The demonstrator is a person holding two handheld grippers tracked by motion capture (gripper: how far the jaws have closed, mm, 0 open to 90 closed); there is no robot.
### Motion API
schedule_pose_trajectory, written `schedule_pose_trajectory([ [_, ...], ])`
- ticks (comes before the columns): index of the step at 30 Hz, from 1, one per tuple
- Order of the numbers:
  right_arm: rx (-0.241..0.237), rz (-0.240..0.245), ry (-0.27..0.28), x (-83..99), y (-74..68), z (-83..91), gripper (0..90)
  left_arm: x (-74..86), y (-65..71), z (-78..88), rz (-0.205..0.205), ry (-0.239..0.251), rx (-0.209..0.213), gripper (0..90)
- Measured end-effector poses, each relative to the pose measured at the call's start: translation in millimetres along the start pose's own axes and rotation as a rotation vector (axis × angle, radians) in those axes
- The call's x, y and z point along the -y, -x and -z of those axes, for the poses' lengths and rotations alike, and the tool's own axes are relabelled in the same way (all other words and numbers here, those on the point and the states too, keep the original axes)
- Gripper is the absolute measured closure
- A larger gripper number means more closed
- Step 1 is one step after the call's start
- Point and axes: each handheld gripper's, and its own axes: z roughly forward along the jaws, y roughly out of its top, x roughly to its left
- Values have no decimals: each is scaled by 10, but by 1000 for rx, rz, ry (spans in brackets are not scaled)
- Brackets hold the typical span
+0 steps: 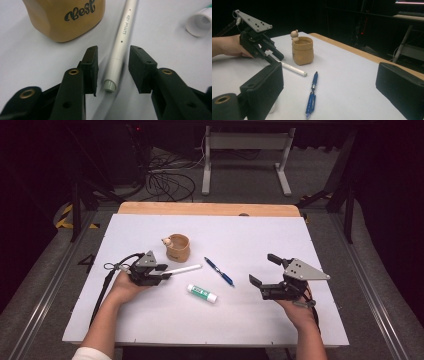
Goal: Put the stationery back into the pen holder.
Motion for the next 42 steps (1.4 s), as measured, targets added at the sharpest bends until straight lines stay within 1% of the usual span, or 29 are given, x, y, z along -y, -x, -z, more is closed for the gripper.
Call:
schedule_pose_trajectory([
  [5, -2, -1, 6, -7, -3, 1, 84, 0, 1, 1, -9, 1, 16, 678],
  [6, -1, 0, 6, -7, -2, 1, 84, -2, -4, 2, -19, 2, 14, 689],
  [10, 1, 3, 0, -5, -5, -5, 84, 0, 3, -1, -24, 3, 29, 720],
  [14, 2, -2, -2, -4, -6, -3, 84, 0, 13, 5, -29, -2, 29, 737],
  [17, 1, 0, 1, -2, 1, -1, 84, -3, 22, 6, -46, -1, 25, 759],
  [18, 1, -2, 0, -3, 0, 0, 84, -3, 28, 4, -42, -1, 30, 769],
  [21, 2, -2, 1, -3, 0, 1, 85, 0, 41, 8, -39, -3, 36, 774],
  [23, 1, -2, 0, -4, -1, 1, 85, -1, 47, 14, -55, -3, 38, 776],
  [24, 0, -2, 2, -4, -2, 0, 85, 2, 58, 17, -57, -5, 50, 777],
  [26, 1, 1, 2, -6, -4, -1, 85, 1, 80, 26, -75, -6, 61, 778],
  [27, 0, 5, 3, -8, -4, -3, 86, 1, 98, 35, -69, -12, 68, 778],
  [28, 1, 5, 0, -10, -8, -3, 86, -7, 106, 38, -81, -15, 66, 779],
  [29, 3, 9, -2, -12, -13, -5, 86, -13, 128, 44, -82, -21, 68, 779],
  [30, 6, 15, -5, -13, -19, -11, 87, -22, 146, 45, -84, -18, 63, 779],
  [32, 14, 32, -19, -12, -43, -27, 90, -46, 176, 65, -78, 7, 61, 780],
  [34, 24, 59, -34, -12, -72, -51, 95, -75, 198, 103, -70, 39, 46, 780],
  [35, 19, 70, -39, -12, -88, -65, 103, -86, 212, 124, -62, 55, 44, 780],
  [37, 14, 93, -59, -16, -125, -93, 128, -105, 225, 171, -48, 86, 38, 782],
  [41, 33, 150, -84, -13, -203, -160, 178, -148, 254, 247, -30, 146, 21, 783],
  [42, 44, 167, -92, -12, -226, -178, 191, -160, 265, 264, -28, 158, 25, 783],
])
